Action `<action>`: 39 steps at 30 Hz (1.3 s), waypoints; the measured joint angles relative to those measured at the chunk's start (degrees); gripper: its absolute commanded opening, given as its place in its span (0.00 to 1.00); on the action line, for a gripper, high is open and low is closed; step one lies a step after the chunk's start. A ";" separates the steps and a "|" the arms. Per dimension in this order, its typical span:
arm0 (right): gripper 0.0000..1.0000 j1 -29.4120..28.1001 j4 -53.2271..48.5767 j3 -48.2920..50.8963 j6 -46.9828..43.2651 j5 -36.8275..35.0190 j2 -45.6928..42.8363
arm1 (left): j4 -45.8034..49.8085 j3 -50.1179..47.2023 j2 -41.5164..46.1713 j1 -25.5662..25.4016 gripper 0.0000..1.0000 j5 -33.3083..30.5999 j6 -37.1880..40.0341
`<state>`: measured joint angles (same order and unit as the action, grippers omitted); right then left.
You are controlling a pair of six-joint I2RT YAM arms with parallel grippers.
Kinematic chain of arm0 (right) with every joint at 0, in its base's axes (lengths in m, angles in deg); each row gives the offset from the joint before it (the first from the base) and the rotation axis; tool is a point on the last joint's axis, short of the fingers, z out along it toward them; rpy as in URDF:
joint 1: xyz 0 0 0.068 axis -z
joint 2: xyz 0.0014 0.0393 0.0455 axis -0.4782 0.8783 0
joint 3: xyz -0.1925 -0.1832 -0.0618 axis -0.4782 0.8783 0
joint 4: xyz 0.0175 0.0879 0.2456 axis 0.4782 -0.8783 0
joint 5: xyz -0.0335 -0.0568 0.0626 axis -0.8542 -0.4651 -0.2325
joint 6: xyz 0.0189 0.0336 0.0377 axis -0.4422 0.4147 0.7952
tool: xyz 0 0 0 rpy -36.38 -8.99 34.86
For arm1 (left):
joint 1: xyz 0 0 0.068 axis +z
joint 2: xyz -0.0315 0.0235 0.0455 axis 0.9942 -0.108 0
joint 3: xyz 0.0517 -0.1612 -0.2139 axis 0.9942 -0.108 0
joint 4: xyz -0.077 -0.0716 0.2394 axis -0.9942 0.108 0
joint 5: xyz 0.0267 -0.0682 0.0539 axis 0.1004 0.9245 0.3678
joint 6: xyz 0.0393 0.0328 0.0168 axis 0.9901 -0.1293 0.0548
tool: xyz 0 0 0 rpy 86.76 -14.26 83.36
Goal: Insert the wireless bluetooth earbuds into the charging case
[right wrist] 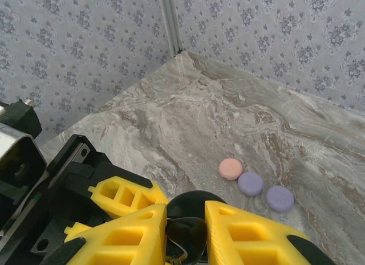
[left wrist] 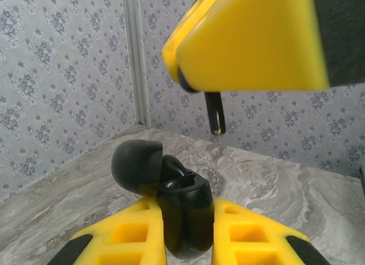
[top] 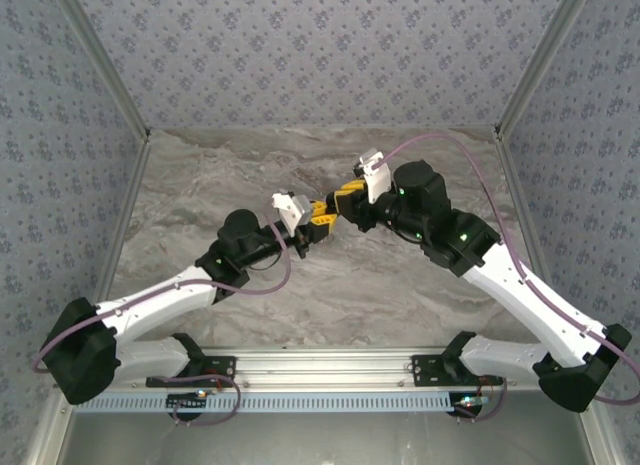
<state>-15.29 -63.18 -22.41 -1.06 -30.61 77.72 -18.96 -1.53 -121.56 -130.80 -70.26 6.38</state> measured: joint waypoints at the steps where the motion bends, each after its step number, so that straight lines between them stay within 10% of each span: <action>1: 0.25 0.00 0.02 0.00 -0.07 0.00 0.11 | -0.26 0.00 -0.17 0.00 0.00 0.20 -0.17; 39: 0.25 0.02 -0.55 0.02 -1.03 -2.12 2.43 | -0.72 0.66 -0.61 0.00 0.00 0.81 -0.96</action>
<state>-15.27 -63.73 -22.39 -2.09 -32.73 80.14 -19.68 -0.88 -122.18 -130.80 -69.45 5.42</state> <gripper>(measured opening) 0.251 0.180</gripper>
